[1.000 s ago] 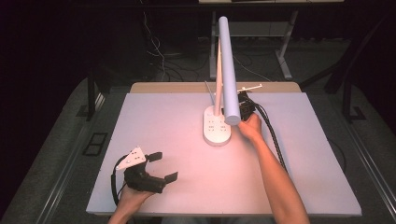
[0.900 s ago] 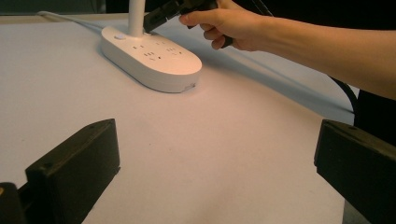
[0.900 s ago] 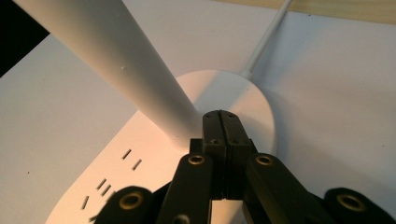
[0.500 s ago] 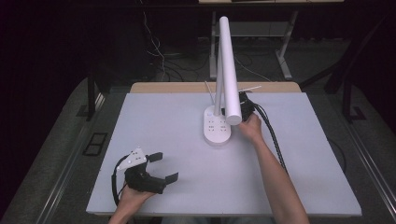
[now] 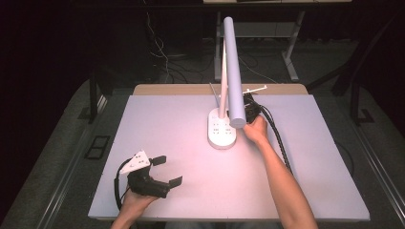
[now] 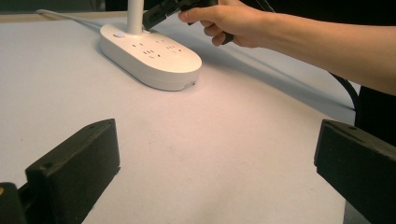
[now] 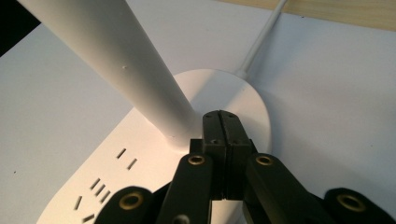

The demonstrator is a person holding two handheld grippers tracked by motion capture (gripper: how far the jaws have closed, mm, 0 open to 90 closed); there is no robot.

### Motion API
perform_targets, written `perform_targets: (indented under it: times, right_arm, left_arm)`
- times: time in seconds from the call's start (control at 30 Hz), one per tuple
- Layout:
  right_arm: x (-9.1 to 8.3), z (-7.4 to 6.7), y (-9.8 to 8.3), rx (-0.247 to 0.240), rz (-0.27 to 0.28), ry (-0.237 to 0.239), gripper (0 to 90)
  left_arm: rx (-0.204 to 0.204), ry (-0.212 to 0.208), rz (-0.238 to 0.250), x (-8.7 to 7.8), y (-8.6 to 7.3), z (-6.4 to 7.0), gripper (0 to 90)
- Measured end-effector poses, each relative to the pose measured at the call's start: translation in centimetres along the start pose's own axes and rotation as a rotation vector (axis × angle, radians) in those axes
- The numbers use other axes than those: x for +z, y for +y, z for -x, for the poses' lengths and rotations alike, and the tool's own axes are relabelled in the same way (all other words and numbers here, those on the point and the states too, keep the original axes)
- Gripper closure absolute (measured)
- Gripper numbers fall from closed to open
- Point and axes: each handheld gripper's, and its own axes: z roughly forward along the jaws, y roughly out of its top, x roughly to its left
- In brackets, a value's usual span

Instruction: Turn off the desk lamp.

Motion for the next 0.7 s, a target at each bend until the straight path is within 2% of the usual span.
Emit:
perform_targets:
  times: [0.2,0.3,0.5,0.7]
  right_arm:
    - [-0.13,0.15,-0.08,0.009,-0.006,0.007,90.0]
    - [-0.15,0.4,-0.21,0.039,0.0,0.019,90.0]
    - [-0.11,0.42,-0.55,0.051,0.013,0.02,90.0]
    - [-0.12,0.2,-0.57,0.034,0.019,0.002,90.0]
  left_arm:
    - [0.001,0.001,-0.001,0.01,0.0,0.03,0.0]
    - [0.002,0.004,-0.001,-0.01,0.0,0.09,0.0]
    - [0.004,0.005,0.0,-0.03,0.0,0.13,0.0]
    - [0.002,0.007,0.002,-0.09,0.0,0.1,0.0]
